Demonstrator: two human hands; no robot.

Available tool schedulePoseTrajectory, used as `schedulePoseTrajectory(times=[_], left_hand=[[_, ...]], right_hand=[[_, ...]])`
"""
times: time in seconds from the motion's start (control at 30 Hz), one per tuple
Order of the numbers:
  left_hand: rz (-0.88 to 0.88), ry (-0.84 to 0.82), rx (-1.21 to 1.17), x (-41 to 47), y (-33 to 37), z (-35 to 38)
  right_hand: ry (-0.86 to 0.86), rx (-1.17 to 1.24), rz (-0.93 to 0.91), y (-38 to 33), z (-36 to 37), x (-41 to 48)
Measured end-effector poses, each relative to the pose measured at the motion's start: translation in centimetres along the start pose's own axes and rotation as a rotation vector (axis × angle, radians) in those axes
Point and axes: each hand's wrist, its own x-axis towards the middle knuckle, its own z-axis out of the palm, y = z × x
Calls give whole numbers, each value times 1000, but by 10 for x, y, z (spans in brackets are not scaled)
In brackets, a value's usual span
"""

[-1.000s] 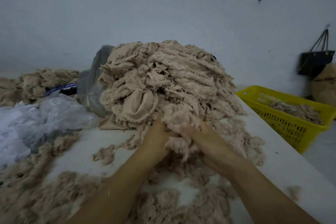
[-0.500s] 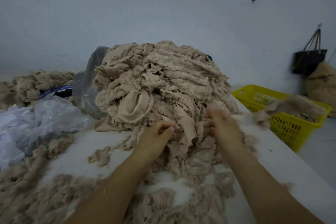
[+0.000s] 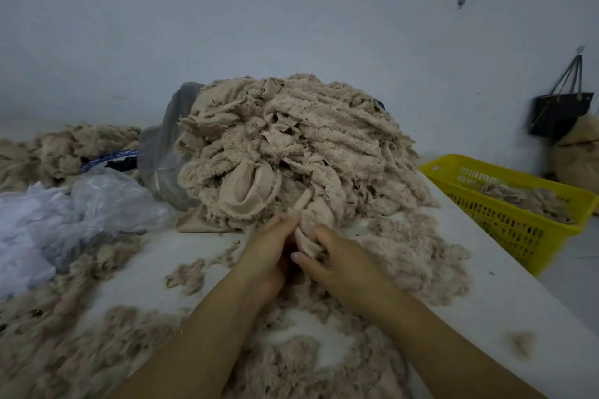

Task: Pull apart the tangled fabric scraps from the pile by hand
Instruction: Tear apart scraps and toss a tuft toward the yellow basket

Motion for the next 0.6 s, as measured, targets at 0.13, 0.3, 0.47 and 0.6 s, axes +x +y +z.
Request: schedulePoseTrajectory(times=[0.13,0.3,0.47,0.6], left_hand=[[56,61,-282,1,11,-4],[104,192,-399,5,26,-29],[28,32,-185,-5,26,-25],[58,-98,28,-17,12,4]], right_hand=[[94,-48,83,6,-14,0],[353,-25,260,35,-39,-1],[365,-10,323,44,-41,1],[126,266,159,12,-14,6]])
